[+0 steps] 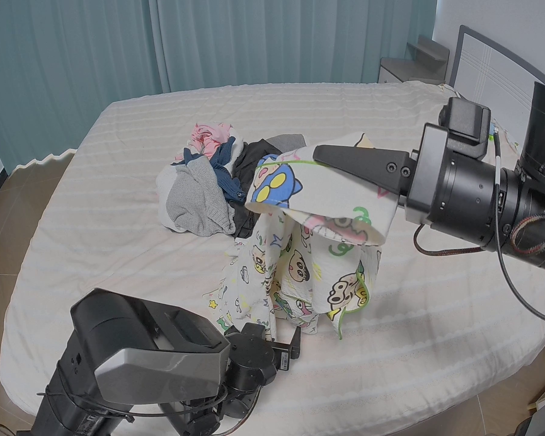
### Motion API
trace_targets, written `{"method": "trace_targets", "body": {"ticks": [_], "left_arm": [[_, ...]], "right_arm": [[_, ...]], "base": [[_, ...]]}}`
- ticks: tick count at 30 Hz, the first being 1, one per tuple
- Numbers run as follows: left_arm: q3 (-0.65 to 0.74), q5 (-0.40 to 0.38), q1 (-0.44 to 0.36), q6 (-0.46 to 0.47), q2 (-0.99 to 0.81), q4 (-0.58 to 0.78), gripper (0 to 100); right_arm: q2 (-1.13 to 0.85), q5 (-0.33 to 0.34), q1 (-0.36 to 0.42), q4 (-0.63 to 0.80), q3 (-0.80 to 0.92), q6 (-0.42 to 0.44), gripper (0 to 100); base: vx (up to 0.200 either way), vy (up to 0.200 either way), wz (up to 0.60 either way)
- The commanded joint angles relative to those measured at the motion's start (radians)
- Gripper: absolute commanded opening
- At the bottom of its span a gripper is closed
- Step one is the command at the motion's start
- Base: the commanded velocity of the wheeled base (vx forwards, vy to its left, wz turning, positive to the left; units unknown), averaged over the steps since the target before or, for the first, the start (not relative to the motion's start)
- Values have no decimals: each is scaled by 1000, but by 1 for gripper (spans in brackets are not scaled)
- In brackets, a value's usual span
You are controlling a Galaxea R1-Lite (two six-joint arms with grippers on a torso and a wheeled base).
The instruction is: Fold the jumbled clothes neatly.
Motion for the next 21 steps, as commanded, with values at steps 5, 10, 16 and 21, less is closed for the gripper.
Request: {"method": "trace_targets", "body": {"ticks": [5,10,16,21], "left_arm": [[-25,14,19,-2,35,-18,0],[-25,9,53,-9,27,-18,0],[3,9,99,-23,-45,-18,0],[115,3,136,-72,-177,-18,0]], "right_arm": [[-7,-3,-19,-1,10,0,0],[-35,-4,-40,1,33,1,0],[-87,-4,-114,5,84,0,0],[-142,-4,-233,5,165,0,0]], "base": [[0,0,0],[0,0,0],[0,0,0],[0,0,0]]}}
